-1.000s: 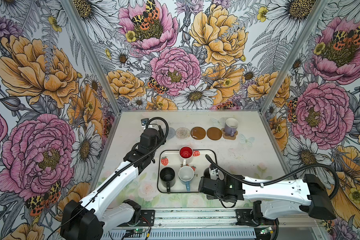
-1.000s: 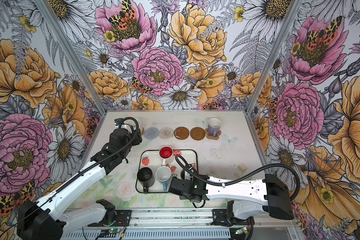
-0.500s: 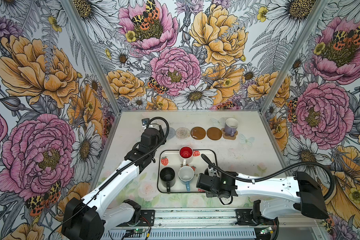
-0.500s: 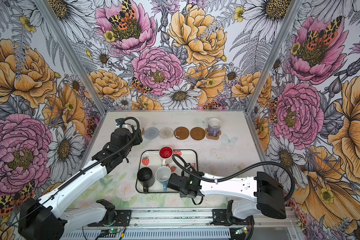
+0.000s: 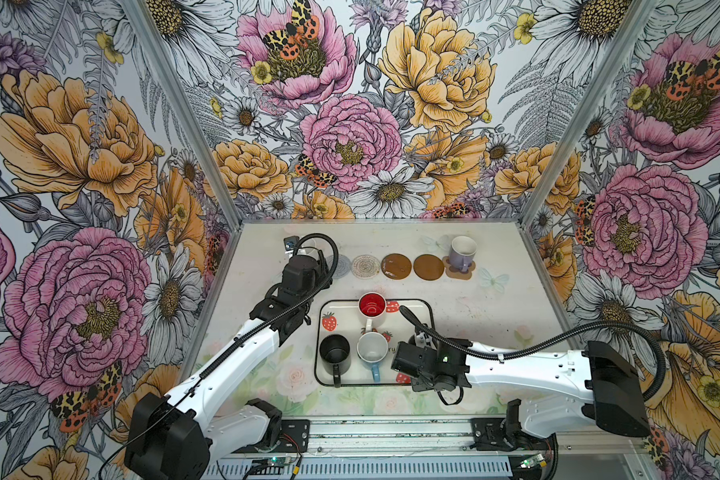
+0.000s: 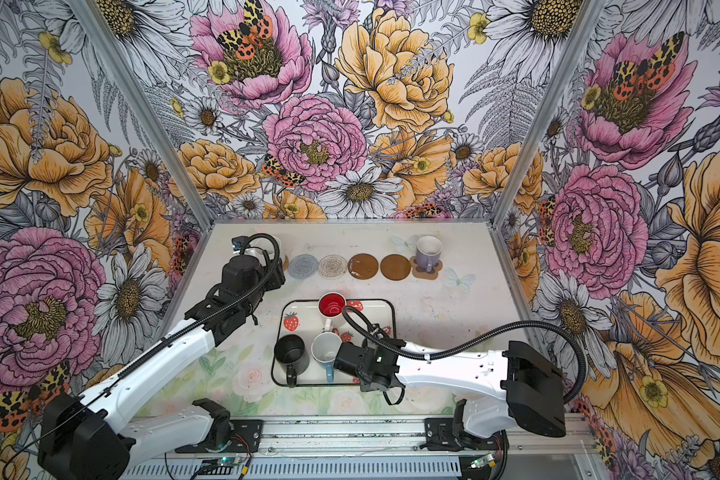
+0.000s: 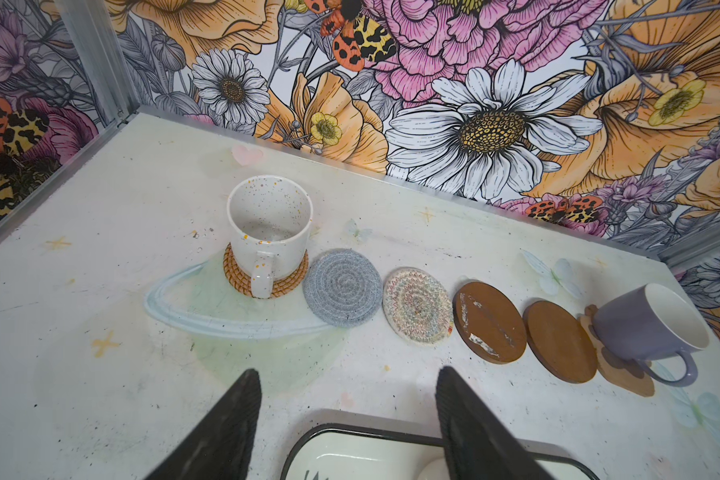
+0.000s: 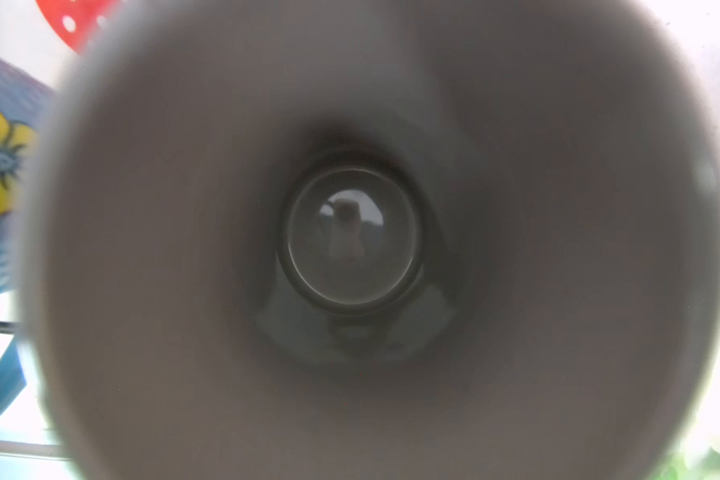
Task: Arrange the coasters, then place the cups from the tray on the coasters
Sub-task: 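Open the right gripper inside the grey mug to grip its rim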
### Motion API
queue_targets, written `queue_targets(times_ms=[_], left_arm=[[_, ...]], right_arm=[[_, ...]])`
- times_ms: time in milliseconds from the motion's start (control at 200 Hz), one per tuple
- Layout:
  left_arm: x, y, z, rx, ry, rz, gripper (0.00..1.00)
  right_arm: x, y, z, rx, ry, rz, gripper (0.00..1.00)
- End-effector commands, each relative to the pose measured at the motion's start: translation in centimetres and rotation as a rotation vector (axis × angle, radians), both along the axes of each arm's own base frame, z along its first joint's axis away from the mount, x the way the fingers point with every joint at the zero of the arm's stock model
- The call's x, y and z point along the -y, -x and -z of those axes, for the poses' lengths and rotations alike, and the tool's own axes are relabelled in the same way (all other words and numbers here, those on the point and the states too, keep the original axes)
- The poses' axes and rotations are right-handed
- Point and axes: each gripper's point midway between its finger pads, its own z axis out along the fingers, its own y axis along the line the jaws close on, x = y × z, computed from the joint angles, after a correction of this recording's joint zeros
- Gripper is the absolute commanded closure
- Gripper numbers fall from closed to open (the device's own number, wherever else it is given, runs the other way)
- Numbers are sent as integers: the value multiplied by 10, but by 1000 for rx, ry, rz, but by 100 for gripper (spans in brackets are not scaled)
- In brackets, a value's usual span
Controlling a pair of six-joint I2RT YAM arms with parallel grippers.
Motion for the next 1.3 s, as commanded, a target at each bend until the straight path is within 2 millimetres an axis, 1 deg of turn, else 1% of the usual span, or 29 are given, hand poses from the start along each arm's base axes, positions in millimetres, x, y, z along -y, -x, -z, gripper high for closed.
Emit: queue_targets(times_ms=[0,170,390,540,916,1016,1191,1296], left_arm=[[0,-3,-4,17,25,2,32],[0,-3,-4,17,24,1,32],[-2,-2,-5,19,23,-3,32],[-3,-1,-4,19,24,-5,32],[-4,-1,-3,18,24,-6,32],[-4,0,-4,19,25,-7,32],[-5,-1,-3,18,26,-8,32],[-6,0,-3,18,25,-10,32]], right_arm=[[-10,-5,-6,9,-21,-13,100],[-13,-7,-10,19,-31,-22,100],[-15,-14,-23,68,-55,-38,100],[-15,-18,-33,106,-75,-38,100],[-13,-27,-48,173,-94,-35,100],[-11,-27,-45,173,-84,-33,100],[-6,-23,-27,137,-35,-30,100],[-7,-24,-20,134,-15,-28,100]])
